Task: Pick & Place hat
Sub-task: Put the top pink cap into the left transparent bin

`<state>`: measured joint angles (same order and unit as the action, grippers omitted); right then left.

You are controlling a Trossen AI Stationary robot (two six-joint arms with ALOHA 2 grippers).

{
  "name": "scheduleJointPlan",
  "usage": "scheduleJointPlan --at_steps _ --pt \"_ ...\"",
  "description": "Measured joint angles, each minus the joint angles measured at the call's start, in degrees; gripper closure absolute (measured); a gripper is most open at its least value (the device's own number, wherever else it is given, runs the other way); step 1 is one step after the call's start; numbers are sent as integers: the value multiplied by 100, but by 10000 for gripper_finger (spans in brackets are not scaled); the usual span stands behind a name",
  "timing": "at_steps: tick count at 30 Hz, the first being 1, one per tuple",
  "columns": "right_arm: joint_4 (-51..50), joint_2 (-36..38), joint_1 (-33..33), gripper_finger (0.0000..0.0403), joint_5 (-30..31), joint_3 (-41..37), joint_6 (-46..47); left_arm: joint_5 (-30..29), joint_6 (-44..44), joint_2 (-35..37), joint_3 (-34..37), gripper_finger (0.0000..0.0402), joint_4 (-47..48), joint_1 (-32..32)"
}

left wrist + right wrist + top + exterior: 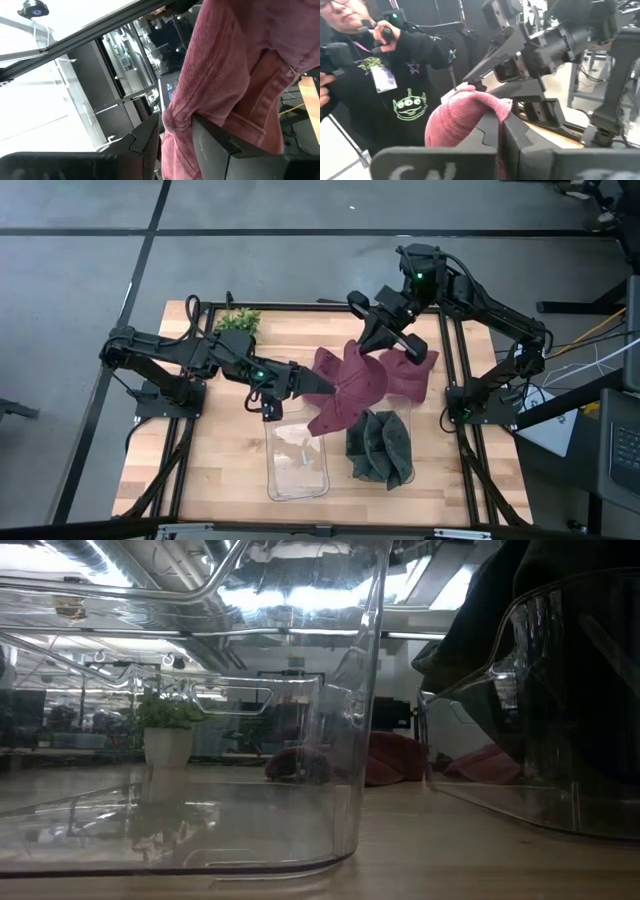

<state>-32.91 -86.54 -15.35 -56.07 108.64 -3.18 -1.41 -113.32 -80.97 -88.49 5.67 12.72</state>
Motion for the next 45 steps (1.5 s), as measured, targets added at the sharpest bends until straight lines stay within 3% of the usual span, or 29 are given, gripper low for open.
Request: scheduleJointPlan --at_steps 14,24,34,38,45 --pt "90 0 -2 403 208 0 -4 0 0 0 0 307 35 -1" --pt "94 0 -2 403 208 0 -4 -81 0 0 0 392 52 -1" --pt "96 0 -2 401 212 0 -39 -359 9 -2 0 398 57 -1" --pt "246 0 -1 376 412 0 24 -414 48 -2 0 398 57 -1" --pt "237 0 -2 296 756 0 426 -516 48 -2 0 399 57 36"
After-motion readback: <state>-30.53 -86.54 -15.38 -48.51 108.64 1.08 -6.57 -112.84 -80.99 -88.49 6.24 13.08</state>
